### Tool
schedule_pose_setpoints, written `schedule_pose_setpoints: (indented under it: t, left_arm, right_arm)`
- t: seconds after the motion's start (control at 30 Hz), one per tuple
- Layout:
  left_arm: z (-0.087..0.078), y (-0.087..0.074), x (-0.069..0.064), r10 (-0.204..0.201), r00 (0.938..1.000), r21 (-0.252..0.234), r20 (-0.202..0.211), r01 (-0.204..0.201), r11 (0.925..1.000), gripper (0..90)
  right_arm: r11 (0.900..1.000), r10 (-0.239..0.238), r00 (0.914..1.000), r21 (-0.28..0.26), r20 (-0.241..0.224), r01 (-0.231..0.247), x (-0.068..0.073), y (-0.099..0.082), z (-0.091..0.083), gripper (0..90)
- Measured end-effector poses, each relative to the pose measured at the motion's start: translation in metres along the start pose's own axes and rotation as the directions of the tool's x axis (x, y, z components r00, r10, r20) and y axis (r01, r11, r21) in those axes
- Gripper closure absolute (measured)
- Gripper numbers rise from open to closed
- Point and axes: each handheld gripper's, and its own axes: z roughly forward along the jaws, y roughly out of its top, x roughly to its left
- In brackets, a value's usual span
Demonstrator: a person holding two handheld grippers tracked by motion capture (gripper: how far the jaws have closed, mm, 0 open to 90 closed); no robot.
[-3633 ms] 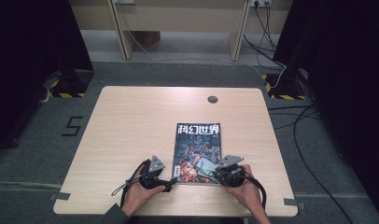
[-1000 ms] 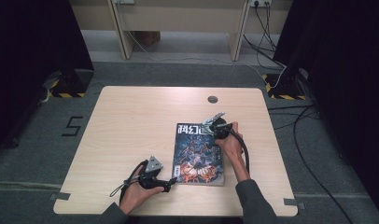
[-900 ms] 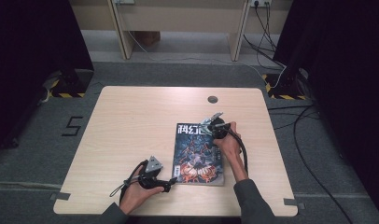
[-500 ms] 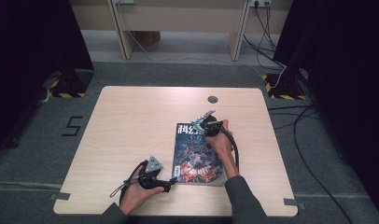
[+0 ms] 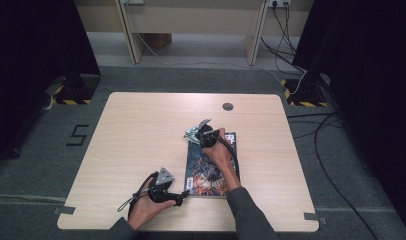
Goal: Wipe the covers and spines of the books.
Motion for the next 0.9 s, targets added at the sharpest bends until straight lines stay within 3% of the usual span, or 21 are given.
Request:
schedule_pose_setpoints:
  t: [0.17, 0.23, 0.3, 0.4, 0.53, 0.7, 0.9]
  left_arm:
    - [0.000, 0.000, 0.000, -0.001, 1.0000, 0.000, 0.000, 0.001, 1.0000, 16.7]
    - [0.000, 0.000, 0.000, 0.000, 1.0000, -0.001, -0.001, 0.000, 1.0000, 16.7]
    - [0.000, 0.000, 0.000, 0.000, 1.0000, -0.001, -0.001, 0.000, 1.0000, 16.7]
    - [0.000, 0.000, 0.000, 0.000, 1.0000, -0.001, -0.002, 0.000, 1.0000, 16.7]
    - [0.000, 0.000, 0.000, -0.001, 1.0000, -0.001, -0.001, 0.001, 1.0000, 16.6]
    - [0.000, 0.000, 0.000, -0.001, 1.0000, -0.001, -0.002, 0.001, 1.0000, 16.6]
    - [0.000, 0.000, 0.000, -0.001, 1.0000, -0.001, -0.002, 0.001, 1.0000, 16.6]
  right_arm:
    - [0.9997, -0.023, 0.9995, -0.012, -0.023, 0.022, 0.003, -0.004, -0.003, 80.3]
    - [0.9997, -0.022, 0.9998, -0.014, -0.004, 0.022, -0.001, -0.007, -0.004, 80.3]
    - [0.9999, 0.008, 1.0000, -0.011, -0.002, -0.008, -0.008, -0.012, -0.005, 80.3]
    - [0.9988, 0.044, 0.9977, 0.019, 0.051, -0.045, -0.026, -0.024, -0.010, 80.3]
    - [0.9917, 0.124, 0.9878, 0.025, 0.095, -0.126, -0.050, -0.043, -0.017, 80.3]
    - [0.9830, 0.177, 0.9771, 0.028, 0.119, -0.181, -0.072, -0.060, -0.024, 80.3]
    - [0.9859, 0.164, 0.9798, 0.013, 0.114, -0.167, -0.067, -0.067, -0.028, 80.2]
